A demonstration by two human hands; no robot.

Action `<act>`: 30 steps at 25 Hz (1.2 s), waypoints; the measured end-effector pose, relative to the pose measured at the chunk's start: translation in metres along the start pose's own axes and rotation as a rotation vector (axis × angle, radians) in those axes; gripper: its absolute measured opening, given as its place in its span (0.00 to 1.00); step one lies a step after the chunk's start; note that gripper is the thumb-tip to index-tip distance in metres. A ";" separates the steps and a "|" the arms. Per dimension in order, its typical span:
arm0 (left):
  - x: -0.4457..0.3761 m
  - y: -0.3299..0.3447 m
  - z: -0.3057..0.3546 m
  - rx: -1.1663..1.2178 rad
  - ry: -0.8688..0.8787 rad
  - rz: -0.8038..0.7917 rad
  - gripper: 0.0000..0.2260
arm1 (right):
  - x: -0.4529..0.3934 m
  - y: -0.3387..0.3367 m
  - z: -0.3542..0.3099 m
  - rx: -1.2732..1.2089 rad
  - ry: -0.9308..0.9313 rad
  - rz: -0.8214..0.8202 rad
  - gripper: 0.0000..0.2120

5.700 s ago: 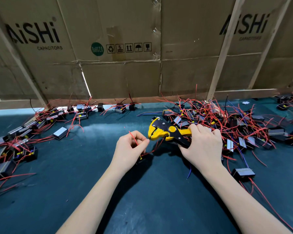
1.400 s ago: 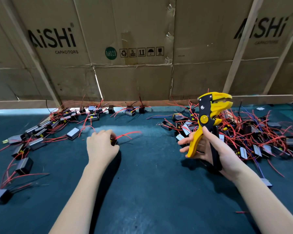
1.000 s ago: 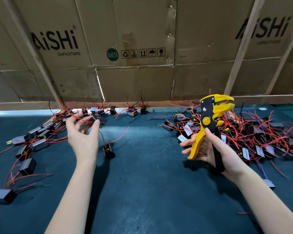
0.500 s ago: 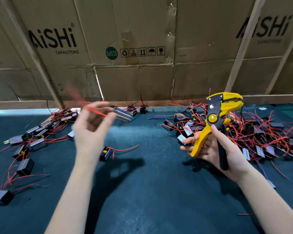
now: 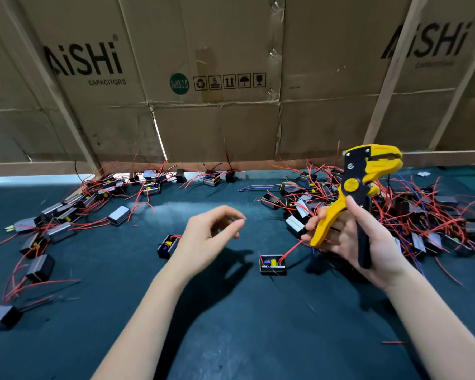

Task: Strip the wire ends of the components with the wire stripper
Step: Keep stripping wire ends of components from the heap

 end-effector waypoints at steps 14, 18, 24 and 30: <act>0.013 0.057 -0.004 -0.108 -0.271 -0.150 0.04 | 0.003 0.003 -0.007 -0.020 0.011 -0.049 0.27; 0.009 0.049 -0.007 -0.045 -0.255 -0.163 0.03 | 0.003 0.004 -0.007 0.012 0.009 -0.030 0.27; 0.005 0.040 -0.017 0.445 -0.474 -0.040 0.10 | 0.002 0.003 -0.005 -0.003 0.030 -0.017 0.26; 0.004 0.036 -0.025 0.394 -0.436 -0.022 0.08 | 0.000 0.002 -0.003 0.001 0.044 -0.002 0.25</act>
Point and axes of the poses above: each hand's wrist, its own x-axis away from the middle knuckle, its own y-axis out of the palm, z = x × y, the point moved 4 cm from there along -x, towards the middle knuckle, and after that the axes turned 2 degrees about x, right-handed, at the moved point
